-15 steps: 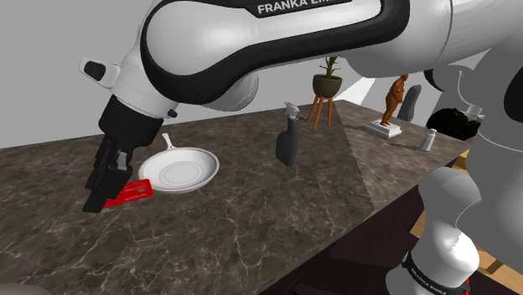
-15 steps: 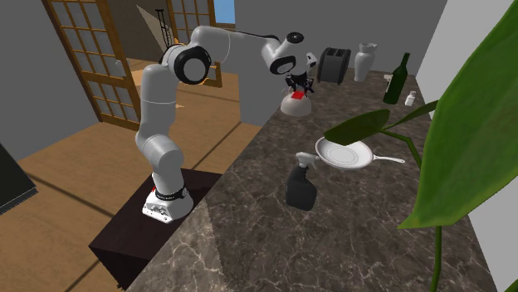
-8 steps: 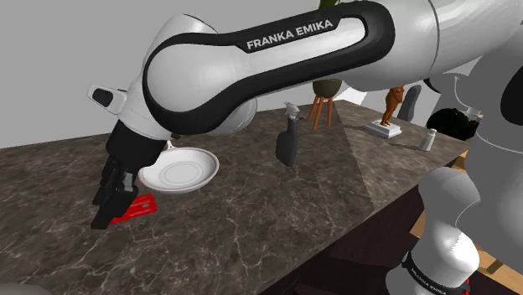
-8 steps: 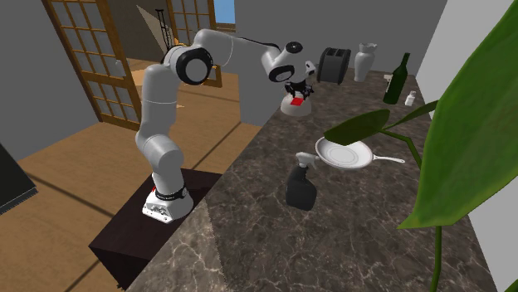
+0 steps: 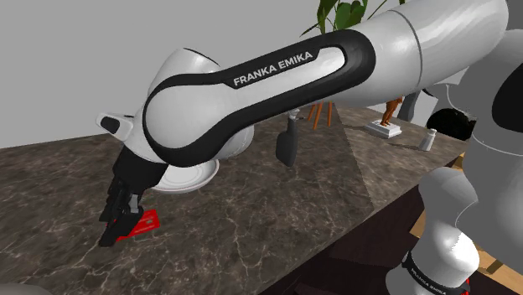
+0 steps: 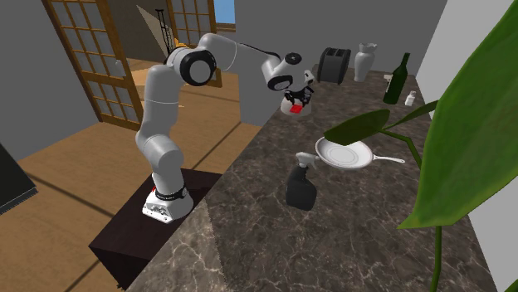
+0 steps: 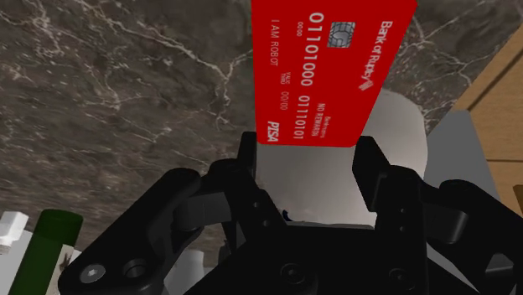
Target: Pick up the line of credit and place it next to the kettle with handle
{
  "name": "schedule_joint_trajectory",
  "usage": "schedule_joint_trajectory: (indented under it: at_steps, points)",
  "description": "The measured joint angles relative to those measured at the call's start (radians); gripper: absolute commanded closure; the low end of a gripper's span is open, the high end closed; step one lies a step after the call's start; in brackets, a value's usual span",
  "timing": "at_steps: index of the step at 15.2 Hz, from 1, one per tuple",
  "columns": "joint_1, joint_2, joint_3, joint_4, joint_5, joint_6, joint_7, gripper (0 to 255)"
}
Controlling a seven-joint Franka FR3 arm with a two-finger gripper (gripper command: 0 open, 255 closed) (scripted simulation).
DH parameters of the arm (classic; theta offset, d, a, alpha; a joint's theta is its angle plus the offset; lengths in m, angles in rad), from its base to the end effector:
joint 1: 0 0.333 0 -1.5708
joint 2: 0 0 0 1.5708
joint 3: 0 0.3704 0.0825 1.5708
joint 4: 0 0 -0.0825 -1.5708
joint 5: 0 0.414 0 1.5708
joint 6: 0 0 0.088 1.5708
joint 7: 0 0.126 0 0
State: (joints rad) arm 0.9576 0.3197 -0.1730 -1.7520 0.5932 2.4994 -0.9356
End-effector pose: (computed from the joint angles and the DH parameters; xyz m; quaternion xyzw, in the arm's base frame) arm 0.5051 0.5267 0.4578 -0.7511 -0.5945 -0.2235 0.1804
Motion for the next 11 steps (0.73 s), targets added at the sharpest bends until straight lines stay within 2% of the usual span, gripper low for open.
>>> schedule_joint_trajectory:
  at_steps: [11]
  points:
    - [-0.019, 0.063, 0.037, -0.051, 0.086, 0.102, -0.095, 255]
